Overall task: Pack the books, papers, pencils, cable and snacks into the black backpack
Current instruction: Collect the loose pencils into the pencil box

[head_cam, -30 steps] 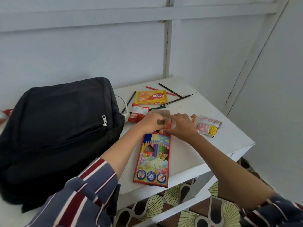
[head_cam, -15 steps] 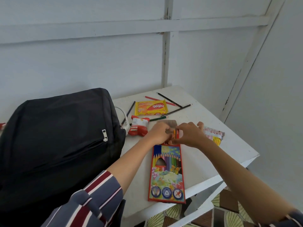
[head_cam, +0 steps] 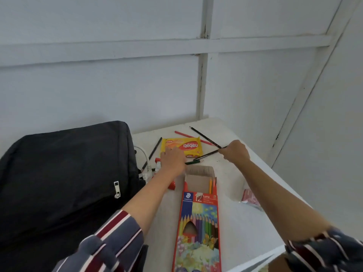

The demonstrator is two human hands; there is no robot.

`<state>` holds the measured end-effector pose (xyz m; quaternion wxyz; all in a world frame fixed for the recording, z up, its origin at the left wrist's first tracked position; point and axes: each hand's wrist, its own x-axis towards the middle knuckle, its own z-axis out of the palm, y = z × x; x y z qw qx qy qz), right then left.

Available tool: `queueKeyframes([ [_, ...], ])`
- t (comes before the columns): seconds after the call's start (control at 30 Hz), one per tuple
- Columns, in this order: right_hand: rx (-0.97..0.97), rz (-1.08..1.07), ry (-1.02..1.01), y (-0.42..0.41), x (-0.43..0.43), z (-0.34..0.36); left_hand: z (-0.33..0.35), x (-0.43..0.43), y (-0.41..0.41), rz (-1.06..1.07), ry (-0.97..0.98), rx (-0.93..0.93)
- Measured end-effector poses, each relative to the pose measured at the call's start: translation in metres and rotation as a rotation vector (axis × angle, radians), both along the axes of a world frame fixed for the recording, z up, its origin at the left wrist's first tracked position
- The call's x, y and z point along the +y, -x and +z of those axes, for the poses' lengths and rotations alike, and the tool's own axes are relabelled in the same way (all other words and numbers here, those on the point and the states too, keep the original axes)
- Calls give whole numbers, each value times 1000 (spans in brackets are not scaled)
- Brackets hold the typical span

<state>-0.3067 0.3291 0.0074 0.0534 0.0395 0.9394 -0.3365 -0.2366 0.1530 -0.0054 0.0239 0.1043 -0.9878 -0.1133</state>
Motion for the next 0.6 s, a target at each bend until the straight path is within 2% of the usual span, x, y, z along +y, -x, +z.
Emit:
queueKeyframes([
  [0.13, -26, -36, -49, 12, -14, -6, 4, -5, 1, -61, -41, -90],
  [0.33, -33, -75, -77, 18, -21, -9, -3, -12, 9, -25, -209, -47],
  [0.6, 1, -142, -99, 14, -23, -13, -5, -14, 9, -33, -247, -72],
])
